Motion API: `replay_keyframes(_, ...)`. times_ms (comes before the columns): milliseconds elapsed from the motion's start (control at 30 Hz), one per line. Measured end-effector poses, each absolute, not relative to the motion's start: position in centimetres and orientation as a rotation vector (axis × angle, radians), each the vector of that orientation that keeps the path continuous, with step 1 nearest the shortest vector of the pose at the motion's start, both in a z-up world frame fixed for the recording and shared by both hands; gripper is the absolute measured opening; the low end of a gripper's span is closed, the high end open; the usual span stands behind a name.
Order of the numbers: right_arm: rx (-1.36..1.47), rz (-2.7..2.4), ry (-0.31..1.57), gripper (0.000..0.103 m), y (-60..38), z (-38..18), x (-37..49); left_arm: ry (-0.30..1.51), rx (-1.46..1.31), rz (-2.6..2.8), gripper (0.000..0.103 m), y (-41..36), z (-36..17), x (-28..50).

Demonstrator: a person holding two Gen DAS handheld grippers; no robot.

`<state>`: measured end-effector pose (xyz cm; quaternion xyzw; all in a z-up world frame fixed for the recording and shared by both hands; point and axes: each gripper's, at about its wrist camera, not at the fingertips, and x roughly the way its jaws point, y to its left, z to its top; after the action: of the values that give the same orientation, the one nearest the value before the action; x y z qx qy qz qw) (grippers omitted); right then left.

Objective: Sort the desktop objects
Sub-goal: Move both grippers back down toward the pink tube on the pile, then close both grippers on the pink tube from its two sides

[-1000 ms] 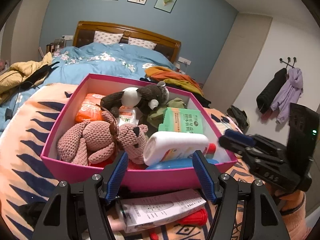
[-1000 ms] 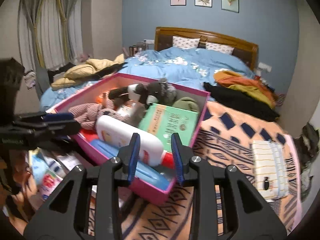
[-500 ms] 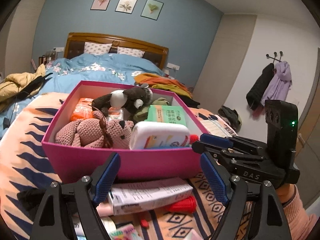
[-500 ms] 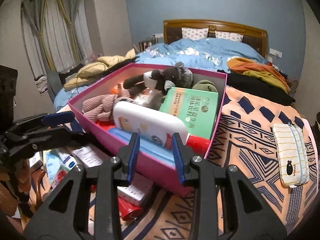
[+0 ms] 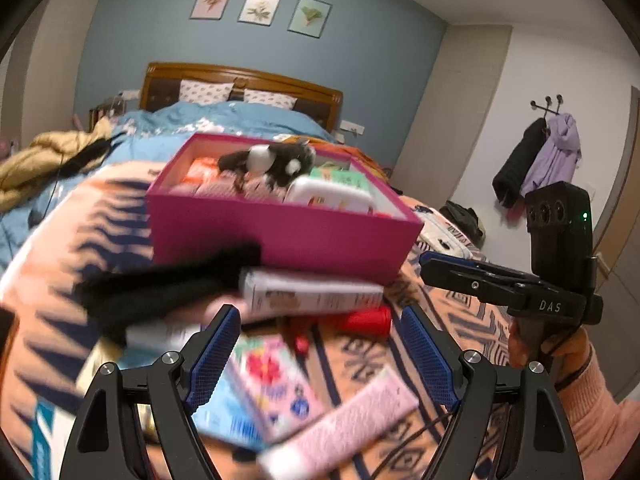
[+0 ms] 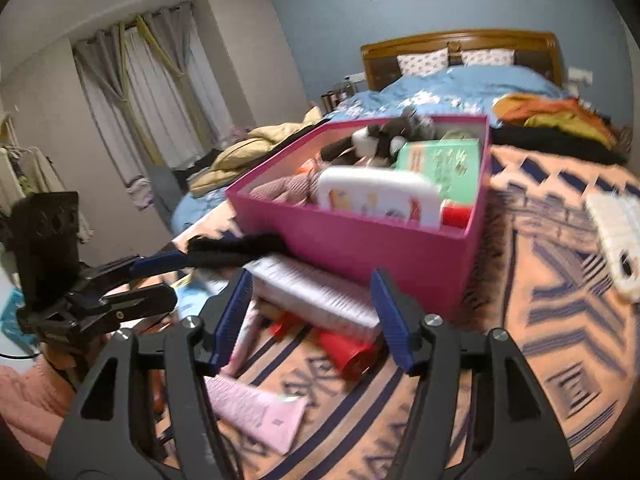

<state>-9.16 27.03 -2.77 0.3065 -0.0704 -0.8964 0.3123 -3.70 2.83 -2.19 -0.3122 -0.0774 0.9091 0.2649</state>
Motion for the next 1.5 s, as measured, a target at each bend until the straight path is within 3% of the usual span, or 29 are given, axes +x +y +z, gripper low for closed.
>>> replay_keyframes(500,0.989,-2.173,-0.314,0.064,25.9,-9.7,-6.6,-0.283,-1.002,2.454,0.084,0.9,-7.0,0.4)
replay_keyframes(733,1.006,-2.164,-0.368,0.069,26.9,-10.3,-6.4,-0.271,-1.03,2.41,0.084,2.4,-7.7,0.9)
replay_keyframes(1500,1.074,-2.036,-0.425,0.069,26.1,-12.1,-6.1,-0.342,-1.134,2.366,0.083,2.7,-9.5,0.1)
